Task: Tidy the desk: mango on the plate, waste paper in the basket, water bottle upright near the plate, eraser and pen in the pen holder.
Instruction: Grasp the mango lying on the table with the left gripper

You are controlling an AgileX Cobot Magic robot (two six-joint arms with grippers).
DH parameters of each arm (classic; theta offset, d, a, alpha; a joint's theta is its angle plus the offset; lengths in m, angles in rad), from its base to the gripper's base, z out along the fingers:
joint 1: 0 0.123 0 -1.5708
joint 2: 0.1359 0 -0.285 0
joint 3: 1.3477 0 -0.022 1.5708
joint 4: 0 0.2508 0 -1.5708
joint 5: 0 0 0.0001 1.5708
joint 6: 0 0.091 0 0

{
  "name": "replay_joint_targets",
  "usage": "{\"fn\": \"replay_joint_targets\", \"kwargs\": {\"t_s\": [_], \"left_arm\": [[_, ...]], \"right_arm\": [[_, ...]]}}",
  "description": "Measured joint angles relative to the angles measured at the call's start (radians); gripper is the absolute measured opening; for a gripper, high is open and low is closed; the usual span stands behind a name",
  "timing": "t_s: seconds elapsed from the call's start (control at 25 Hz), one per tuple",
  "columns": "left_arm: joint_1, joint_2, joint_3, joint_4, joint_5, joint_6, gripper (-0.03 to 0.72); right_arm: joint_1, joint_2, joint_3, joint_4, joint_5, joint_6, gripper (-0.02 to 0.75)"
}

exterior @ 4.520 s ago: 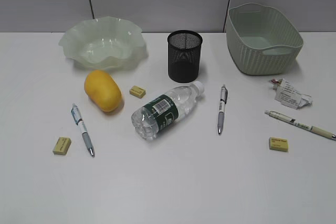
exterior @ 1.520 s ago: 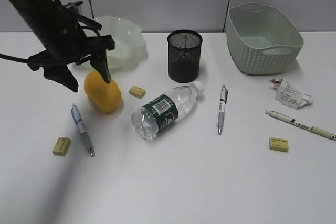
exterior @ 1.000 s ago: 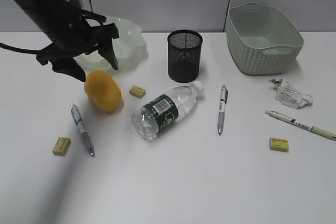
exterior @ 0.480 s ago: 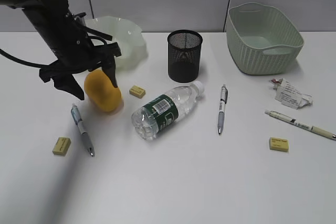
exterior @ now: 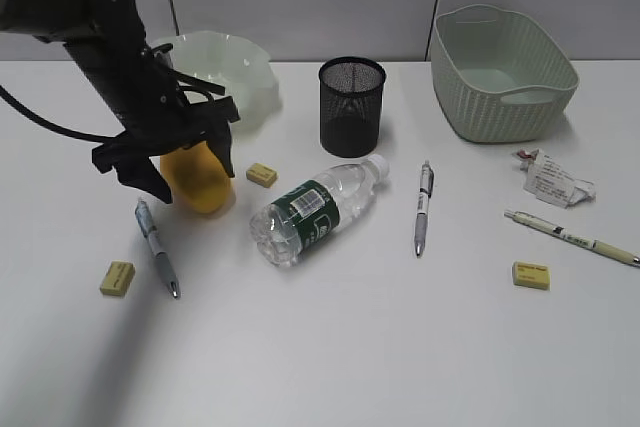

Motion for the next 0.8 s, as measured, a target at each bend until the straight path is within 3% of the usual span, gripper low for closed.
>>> {"fn": "replay_joint_targets", "kwargs": {"t_s": [0.52, 0.8], "left_arm": [[0.0, 0.067, 0.0, -0.022, -0.062, -0.001, 0.637], [0.0, 0.072, 0.0, -0.026, -0.071, -0.001, 0.54]], "right_arm": [[0.0, 0.0, 0.0, 0.0, 0.0, 0.0, 0.495], [0.0, 0.0, 0.0, 0.0, 0.0, 0.0, 0.495]]}}
